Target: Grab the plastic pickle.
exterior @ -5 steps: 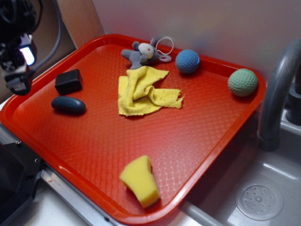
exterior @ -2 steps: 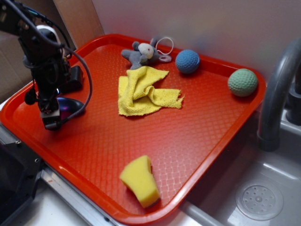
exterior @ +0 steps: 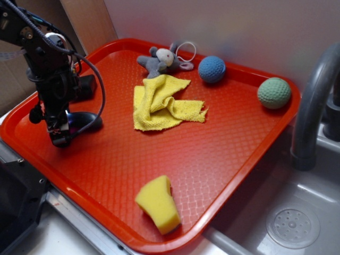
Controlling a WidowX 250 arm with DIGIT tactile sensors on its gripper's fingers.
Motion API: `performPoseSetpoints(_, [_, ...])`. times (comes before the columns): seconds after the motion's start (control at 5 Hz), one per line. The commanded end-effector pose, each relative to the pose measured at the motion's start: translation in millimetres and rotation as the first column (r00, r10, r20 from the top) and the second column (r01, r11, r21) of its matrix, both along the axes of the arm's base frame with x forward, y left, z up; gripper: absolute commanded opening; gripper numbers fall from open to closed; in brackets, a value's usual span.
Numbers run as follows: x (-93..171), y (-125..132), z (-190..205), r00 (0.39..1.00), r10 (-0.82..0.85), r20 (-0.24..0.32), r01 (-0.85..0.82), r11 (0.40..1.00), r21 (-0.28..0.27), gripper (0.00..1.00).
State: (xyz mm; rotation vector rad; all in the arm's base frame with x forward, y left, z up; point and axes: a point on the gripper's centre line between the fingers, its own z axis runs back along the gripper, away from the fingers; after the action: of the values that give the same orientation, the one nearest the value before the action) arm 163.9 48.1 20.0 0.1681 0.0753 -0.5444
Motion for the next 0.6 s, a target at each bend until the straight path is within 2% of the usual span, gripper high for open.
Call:
performPoseSetpoints(0.0, [8, 6, 20, 1.0, 0.015, 0.025, -0.01, 0.984, -0.179, 0.0])
performPoseSetpoints(0.2, [9, 4, 47, 0.995, 0.013, 0.095, 0.013, 0.963, -0.27, 0.0])
performPoseSetpoints(0.4, [5, -7, 98, 0.97, 0.067, 0.233, 0.012, 0.946, -0.323, 0.0])
